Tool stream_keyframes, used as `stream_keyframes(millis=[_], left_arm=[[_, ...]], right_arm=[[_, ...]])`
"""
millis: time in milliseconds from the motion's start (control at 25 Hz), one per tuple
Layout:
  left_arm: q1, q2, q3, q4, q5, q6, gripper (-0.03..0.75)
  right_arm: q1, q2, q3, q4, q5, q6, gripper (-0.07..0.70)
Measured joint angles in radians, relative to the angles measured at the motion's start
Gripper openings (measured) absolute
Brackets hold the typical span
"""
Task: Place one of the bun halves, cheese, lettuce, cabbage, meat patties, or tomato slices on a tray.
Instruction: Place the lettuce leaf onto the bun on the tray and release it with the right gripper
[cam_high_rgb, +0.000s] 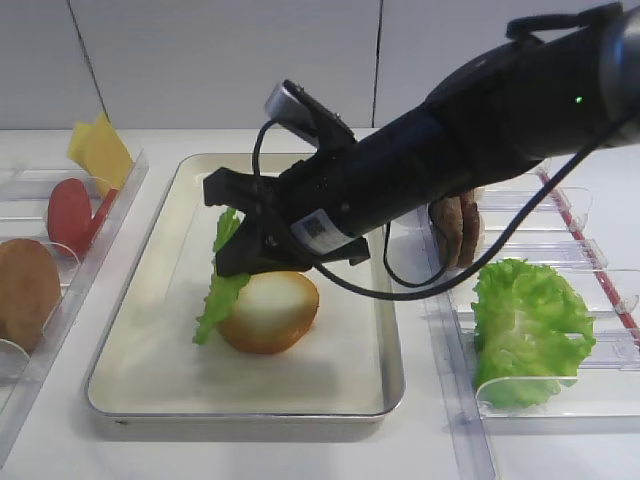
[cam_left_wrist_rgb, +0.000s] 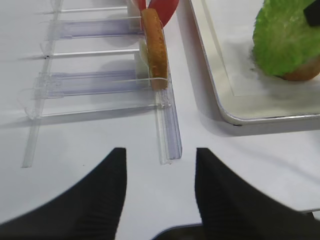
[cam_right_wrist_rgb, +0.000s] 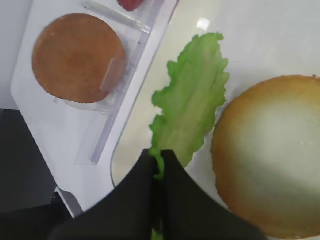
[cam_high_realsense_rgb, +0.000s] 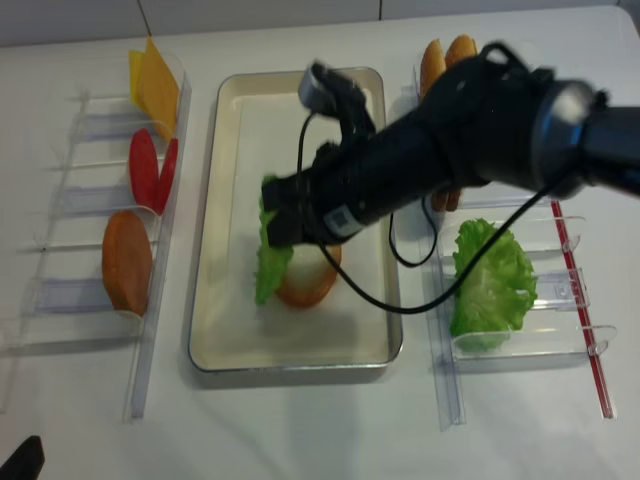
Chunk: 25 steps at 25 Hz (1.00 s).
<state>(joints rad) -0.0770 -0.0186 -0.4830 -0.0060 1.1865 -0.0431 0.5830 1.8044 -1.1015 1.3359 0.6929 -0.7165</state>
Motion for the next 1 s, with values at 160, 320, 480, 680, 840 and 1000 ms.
stream_keyframes(millis=[160,320,480,680,840,1000], left_arm=[[0.0,0.0,0.0,0.0,0.0,0.0,0.294],[0.0,0.0,0.0,0.0,0.0,0.0,0.294],[0.0,0.0,0.0,0.0,0.0,0.0,0.294],[0.0,0.0,0.0,0.0,0.0,0.0,0.294],[0.0,0.0,0.0,0.0,0.0,0.0,0.294],[0.0,0.0,0.0,0.0,0.0,0.0,0.294]], right_arm=[[0.0,0.033,0.0,-0.027,-0.002,-0.002,0.045],[-0.002,0.033,-0.001,-0.074,-0.007,0.019,0.045],[-0.008,0.033,-0.001,-0.165,-0.025,0.089,0.045],[-0.01,0.033,-0.001,-0.197,-0.039,0.118,0.045],[-0.01,0.033,-0.001,-0.228,-0.048,0.148,0.045],[-0.01,0.033,-0.001,-0.306,-0.057,0.223,0.045]])
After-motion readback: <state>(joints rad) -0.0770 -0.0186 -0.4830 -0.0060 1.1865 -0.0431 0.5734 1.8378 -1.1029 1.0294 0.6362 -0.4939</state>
